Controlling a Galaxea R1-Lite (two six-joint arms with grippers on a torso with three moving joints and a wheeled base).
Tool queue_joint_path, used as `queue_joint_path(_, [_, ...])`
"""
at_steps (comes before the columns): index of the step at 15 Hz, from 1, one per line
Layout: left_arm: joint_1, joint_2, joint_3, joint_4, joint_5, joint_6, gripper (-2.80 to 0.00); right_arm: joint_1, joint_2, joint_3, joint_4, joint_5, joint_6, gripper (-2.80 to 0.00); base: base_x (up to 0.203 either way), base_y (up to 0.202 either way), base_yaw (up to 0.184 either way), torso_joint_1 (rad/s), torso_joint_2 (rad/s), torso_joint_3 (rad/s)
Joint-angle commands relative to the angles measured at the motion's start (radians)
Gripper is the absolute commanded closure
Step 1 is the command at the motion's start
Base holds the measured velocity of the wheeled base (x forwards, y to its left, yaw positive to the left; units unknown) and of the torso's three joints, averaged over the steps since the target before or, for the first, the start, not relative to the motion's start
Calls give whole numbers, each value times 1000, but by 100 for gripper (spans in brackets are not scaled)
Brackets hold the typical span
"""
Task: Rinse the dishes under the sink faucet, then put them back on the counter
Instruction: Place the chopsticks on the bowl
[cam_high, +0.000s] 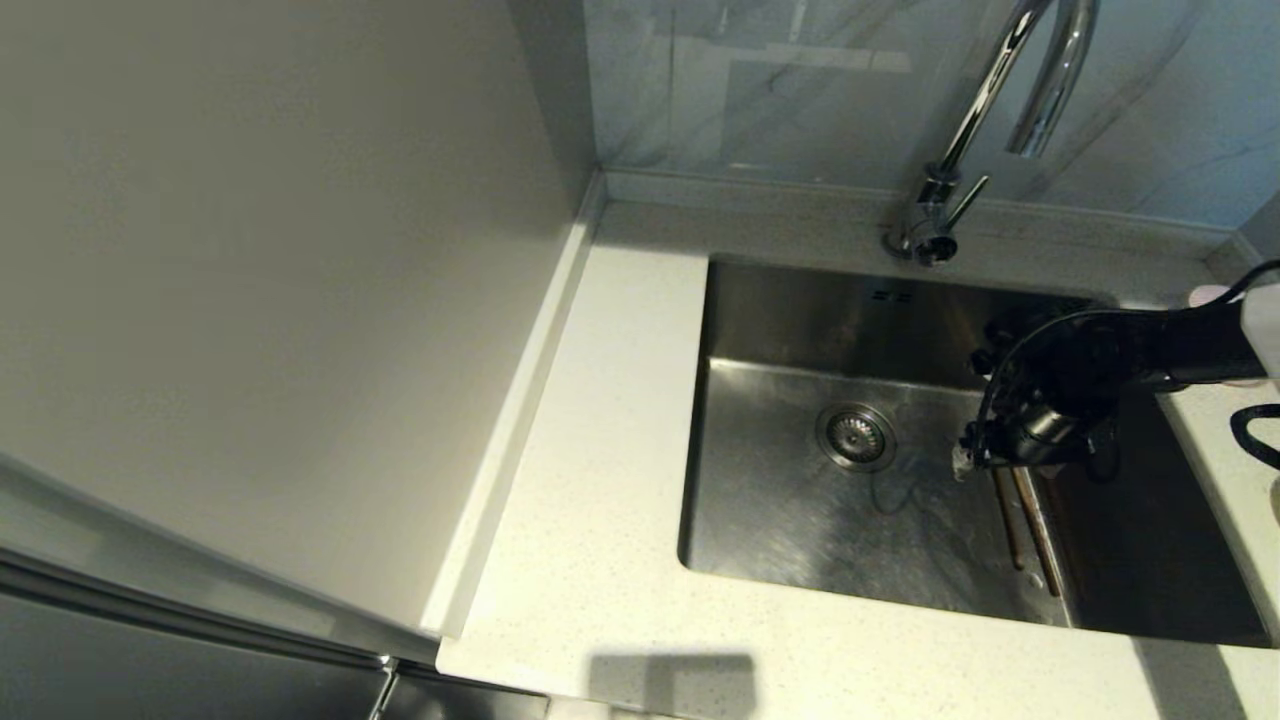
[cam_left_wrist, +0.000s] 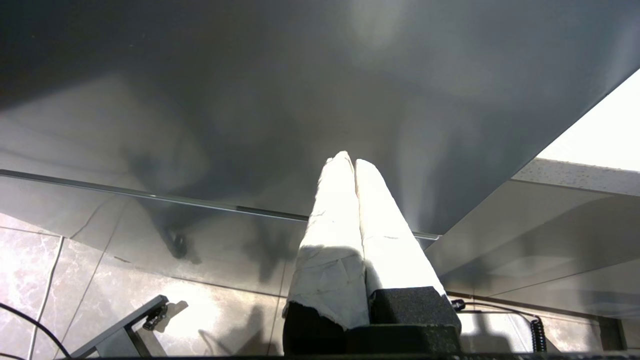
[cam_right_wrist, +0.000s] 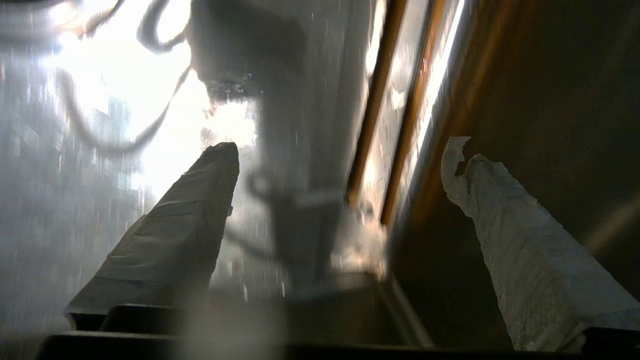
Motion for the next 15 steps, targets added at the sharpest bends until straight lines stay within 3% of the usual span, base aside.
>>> queue_joint_path(1, [0, -3, 0, 0, 0, -1, 0, -13, 54, -4, -47, -3, -3, -280, 0, 0, 0, 0, 0, 0])
queue_joint_path(7, [0, -3, 0, 0, 0, -1, 0, -72, 159, -155, -66, -9, -9, -280, 0, 0, 0, 0, 0, 0])
queue_joint_path(15, [0, -3, 0, 0, 0, -1, 0, -86, 206, -190, -67, -8, -16, -280, 0, 0, 0, 0, 0, 0])
